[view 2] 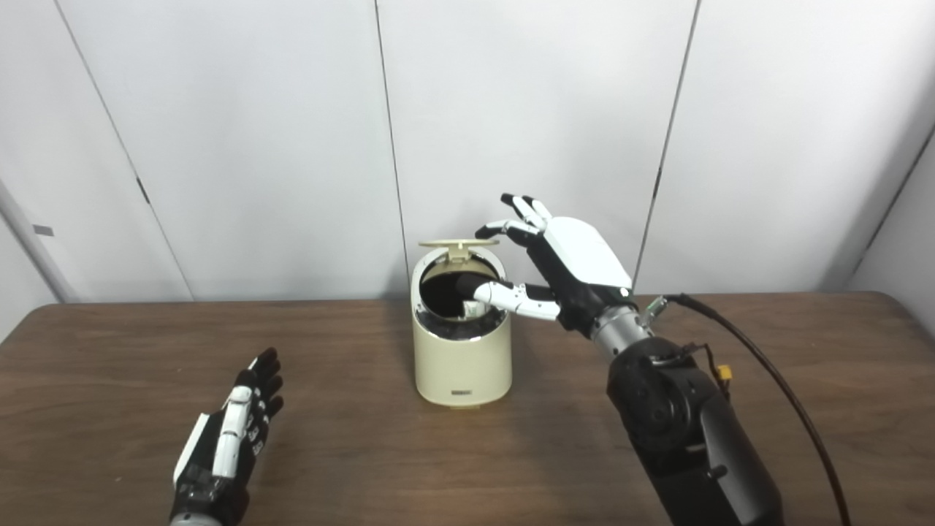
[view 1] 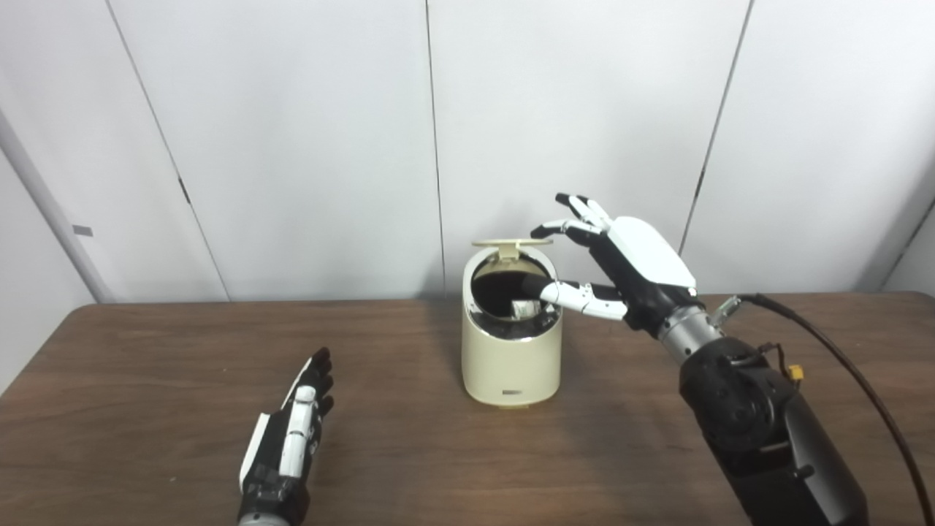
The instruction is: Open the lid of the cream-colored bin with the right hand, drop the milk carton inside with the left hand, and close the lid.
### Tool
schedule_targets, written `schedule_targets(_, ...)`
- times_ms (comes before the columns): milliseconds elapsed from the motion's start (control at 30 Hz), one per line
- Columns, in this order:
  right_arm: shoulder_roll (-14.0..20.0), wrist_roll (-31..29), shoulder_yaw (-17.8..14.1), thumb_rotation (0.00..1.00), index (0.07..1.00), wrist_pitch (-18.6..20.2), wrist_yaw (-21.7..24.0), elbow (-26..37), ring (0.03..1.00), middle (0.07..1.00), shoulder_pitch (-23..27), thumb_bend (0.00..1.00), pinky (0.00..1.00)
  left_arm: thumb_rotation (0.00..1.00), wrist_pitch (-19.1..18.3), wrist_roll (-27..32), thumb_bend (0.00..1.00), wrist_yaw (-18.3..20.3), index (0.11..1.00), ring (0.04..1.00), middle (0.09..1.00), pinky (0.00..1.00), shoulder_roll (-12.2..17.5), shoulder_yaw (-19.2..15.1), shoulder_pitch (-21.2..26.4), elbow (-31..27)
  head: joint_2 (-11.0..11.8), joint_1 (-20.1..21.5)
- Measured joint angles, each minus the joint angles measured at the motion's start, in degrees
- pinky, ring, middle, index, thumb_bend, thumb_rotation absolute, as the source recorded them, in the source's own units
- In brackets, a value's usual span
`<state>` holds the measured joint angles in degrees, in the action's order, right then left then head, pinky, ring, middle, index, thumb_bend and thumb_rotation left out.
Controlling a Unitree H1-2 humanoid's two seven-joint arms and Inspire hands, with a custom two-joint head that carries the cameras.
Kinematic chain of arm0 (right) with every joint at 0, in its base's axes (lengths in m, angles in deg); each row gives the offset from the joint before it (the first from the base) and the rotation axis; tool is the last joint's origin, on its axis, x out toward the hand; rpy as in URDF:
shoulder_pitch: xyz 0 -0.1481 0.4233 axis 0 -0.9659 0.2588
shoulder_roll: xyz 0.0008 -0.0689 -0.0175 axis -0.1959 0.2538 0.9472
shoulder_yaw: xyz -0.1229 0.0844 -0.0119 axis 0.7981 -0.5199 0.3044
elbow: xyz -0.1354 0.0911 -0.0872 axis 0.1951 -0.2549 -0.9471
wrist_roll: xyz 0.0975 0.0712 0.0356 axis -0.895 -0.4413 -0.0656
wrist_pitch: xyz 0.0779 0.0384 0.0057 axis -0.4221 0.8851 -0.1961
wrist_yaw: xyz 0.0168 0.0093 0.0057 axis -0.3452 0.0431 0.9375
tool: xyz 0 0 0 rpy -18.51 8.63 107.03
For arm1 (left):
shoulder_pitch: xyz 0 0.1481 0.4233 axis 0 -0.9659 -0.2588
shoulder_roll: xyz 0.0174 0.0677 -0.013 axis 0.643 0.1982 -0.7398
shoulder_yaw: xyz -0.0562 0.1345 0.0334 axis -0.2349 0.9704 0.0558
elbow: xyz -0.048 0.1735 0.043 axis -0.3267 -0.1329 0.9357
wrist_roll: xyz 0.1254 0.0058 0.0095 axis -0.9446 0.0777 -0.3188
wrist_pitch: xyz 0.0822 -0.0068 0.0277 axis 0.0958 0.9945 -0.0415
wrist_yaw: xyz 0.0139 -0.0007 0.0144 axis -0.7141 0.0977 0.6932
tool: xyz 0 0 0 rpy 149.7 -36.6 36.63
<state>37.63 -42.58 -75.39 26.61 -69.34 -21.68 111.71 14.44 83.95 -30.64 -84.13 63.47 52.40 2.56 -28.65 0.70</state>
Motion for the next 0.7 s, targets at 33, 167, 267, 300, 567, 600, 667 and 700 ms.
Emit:
schedule_targets(33, 0.00, 0.43, 0.04, 0.94, 0.770, 0.14, 0.28, 0.12, 1.000, 0.987, -0.03, 0.55, 0.94, 0.98, 0.00, 0.00, 0.51, -0.02, 1.000, 0.998, 0.995, 1.00, -0.04, -0.01, 0.00, -0.13, 0.00, 0.00)
schedule_targets(167, 0.06, 1.91, 0.60, 0.88, 0.769, 0.27, 1.53, 1.16, 1.000, 0.978, -0.49, 0.52, 0.93, 0.96, 0.01, -0.41, 0.50, -0.50, 1.000, 0.984, 0.981, 0.99, -0.35, -0.14, 0.01, -0.43, -0.26, 0.18)
schedule_targets(267, 0.08, 3.31, 1.21, 0.85, 0.767, 0.23, 2.06, 1.28, 1.000, 0.974, -1.19, 0.51, 0.94, 0.95, 0.11, -0.67, 0.49, -0.85, 1.000, 0.974, 0.977, 0.99, -0.82, -0.26, 0.01, -0.42, -0.26, 0.18)
schedule_targets(300, 0.08, 3.74, 1.43, 0.84, 0.767, 0.20, 2.20, 1.28, 1.000, 0.974, -1.46, 0.51, 0.95, 0.95, 0.23, -0.82, 0.50, -1.01, 1.000, 0.970, 0.977, 0.98, -0.94, -0.28, 0.01, -0.41, -0.26, 0.09)
schedule_targets(567, 1.40, 8.30, 3.57, 0.90, 0.762, -2.42, 2.20, 1.25, 1.000, 0.957, -2.17, 0.55, 0.99, 0.95, 0.58, -1.78, 0.49, -2.37, 0.979, 0.951, 0.955, 0.98, -1.22, -0.32, 0.09, -0.41, -0.44, -0.09)
schedule_targets(600, 1.62, 9.17, 3.96, 0.90, 0.761, -2.75, 2.18, 1.25, 1.000, 0.956, -2.17, 0.55, 1.00, 0.95, 0.58, -1.78, 0.49, -2.39, 0.981, 0.951, 0.958, 0.98, -1.22, -0.33, 0.09, -0.41, -0.53, -0.09)
schedule_targets(667, 2.02, 10.74, 4.69, 0.89, 0.759, -3.80, 2.17, 1.25, 1.000, 0.958, -2.17, 0.55, 1.00, 0.95, 0.68, -1.76, 0.49, -2.38, 0.980, 0.950, 0.959, 0.97, -1.24, -0.31, 0.09, -0.41, -0.61, -0.17)
schedule_targets(700, 2.10, 11.26, 4.92, 0.89, 0.759, -4.20, 2.17, 1.26, 1.000, 0.961, -2.17, 0.55, 1.00, 0.96, 0.70, -1.76, 0.48, -2.40, 0.980, 0.949, 0.958, 0.97, -1.26, -0.31, 0.09, -0.41, -0.62, -0.18)
